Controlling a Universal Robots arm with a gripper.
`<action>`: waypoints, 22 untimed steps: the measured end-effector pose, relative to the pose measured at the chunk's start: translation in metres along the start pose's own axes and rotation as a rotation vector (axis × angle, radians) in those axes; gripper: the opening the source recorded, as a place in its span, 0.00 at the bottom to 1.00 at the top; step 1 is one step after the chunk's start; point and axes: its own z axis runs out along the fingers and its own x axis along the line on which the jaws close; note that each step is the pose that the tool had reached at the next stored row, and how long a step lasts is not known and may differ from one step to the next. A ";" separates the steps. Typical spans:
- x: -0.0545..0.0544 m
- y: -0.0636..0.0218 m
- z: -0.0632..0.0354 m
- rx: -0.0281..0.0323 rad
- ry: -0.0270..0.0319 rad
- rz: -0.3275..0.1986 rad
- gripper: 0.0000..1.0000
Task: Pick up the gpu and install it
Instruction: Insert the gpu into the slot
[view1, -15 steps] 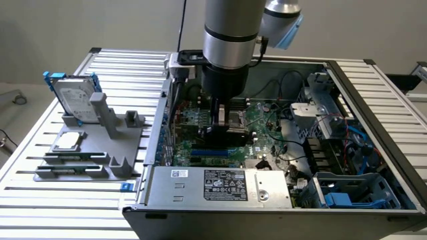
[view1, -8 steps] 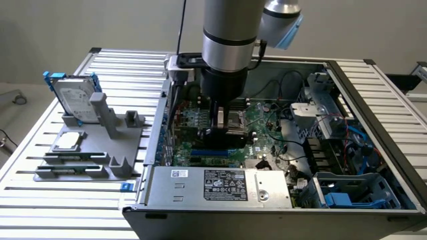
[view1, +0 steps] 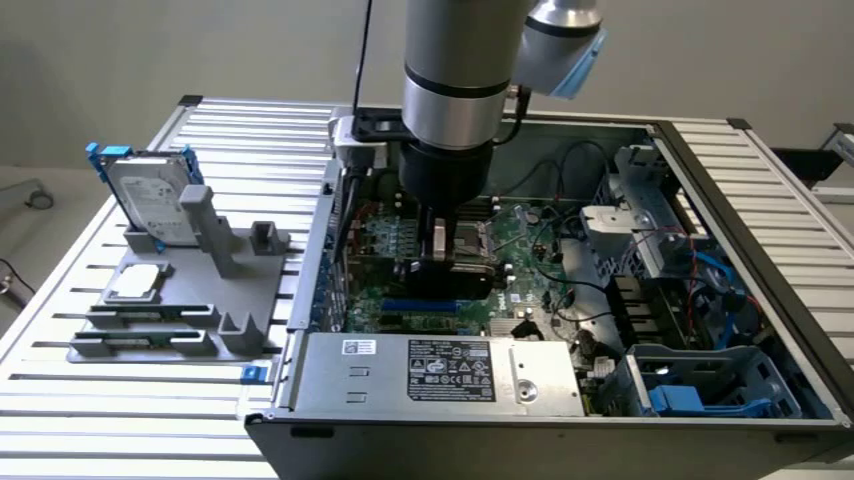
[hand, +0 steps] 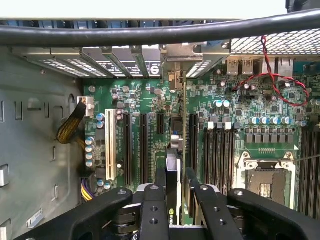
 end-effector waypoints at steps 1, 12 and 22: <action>0.000 0.0000 0.0000 0.0000 0.0001 0.000 0.26; 0.000 -0.0001 0.0061 0.0001 -0.0003 0.003 0.26; 0.000 0.0018 0.0103 -0.0016 -0.0006 0.009 0.26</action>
